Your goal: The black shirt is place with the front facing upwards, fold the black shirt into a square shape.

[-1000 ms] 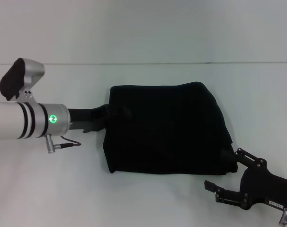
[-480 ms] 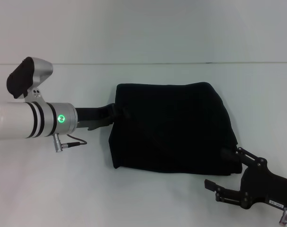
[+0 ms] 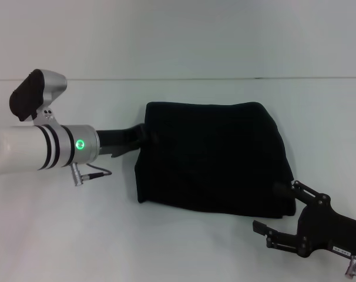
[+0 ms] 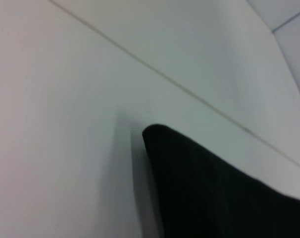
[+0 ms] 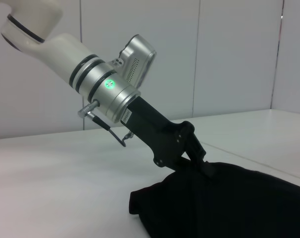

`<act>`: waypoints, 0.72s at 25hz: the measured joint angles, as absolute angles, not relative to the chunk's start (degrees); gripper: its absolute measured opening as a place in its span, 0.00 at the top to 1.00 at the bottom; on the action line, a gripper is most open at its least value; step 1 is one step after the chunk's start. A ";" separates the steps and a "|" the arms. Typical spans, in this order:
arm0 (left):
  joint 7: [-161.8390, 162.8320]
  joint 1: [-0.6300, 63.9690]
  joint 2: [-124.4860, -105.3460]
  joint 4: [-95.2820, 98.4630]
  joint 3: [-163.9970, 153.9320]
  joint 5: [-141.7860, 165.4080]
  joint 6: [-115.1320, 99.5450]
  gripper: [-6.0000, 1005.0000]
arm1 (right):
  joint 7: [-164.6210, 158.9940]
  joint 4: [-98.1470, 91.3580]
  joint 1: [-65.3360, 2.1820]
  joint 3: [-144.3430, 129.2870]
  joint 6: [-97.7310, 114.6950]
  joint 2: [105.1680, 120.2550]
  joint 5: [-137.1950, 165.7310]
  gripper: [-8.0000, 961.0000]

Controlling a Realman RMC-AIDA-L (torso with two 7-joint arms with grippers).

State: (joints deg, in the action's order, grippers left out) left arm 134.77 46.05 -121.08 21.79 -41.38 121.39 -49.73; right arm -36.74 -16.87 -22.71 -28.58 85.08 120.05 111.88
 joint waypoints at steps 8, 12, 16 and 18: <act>132.39 46.39 -121.39 21.78 -41.31 117.19 -47.24 0.91 | -36.74 -16.87 -23.29 -28.48 85.05 120.01 111.88 0.02; 132.15 44.36 -120.86 21.79 -40.54 114.73 -47.61 0.91 | -36.73 -16.87 -23.44 -28.41 85.05 119.98 111.81 0.02; 130.68 40.84 -120.42 21.73 -39.21 109.96 -49.04 0.91 | -36.54 -16.87 -23.62 -28.25 84.70 120.00 111.78 0.02; 130.16 38.92 -120.39 21.57 -39.03 107.59 -50.00 0.91 | -36.53 -16.87 -23.80 -28.16 84.69 120.02 111.73 0.02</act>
State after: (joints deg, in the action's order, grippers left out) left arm 130.16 38.92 -120.39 21.57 -39.03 107.59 -50.00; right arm -36.53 -16.87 -23.80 -28.16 84.69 120.02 111.73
